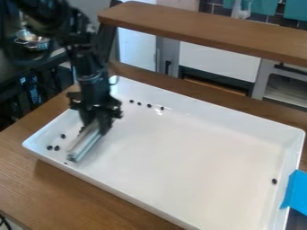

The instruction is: Sweep into pile

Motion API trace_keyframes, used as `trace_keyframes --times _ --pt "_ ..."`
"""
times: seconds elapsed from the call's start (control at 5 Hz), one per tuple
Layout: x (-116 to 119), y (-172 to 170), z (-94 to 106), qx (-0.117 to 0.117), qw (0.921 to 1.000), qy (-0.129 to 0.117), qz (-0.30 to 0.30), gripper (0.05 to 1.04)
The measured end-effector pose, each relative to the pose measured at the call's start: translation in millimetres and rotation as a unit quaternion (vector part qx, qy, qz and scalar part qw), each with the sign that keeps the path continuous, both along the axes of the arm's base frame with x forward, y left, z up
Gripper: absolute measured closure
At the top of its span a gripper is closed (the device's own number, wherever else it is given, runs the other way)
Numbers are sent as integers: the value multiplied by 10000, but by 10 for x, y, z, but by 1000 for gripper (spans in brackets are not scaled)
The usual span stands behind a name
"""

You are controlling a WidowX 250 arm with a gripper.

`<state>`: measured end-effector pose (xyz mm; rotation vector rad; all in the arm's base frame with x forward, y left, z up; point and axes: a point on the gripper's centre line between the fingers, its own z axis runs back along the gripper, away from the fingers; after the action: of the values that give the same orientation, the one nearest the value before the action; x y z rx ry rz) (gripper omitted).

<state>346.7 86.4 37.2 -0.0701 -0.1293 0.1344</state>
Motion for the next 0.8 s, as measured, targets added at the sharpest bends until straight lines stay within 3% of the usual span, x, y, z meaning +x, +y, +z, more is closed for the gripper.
trace_keyframes --times 0.2,0.4,0.6,0.8 --pt "132 -489 125 -350 9993 92 -24 704" --pt "357 -930 340 -427 9990 -65 102 704" --pt "583 -1041 203 -363 9993 77 92 704" --pt "807 -905 59 -232 9995 0 234 704"
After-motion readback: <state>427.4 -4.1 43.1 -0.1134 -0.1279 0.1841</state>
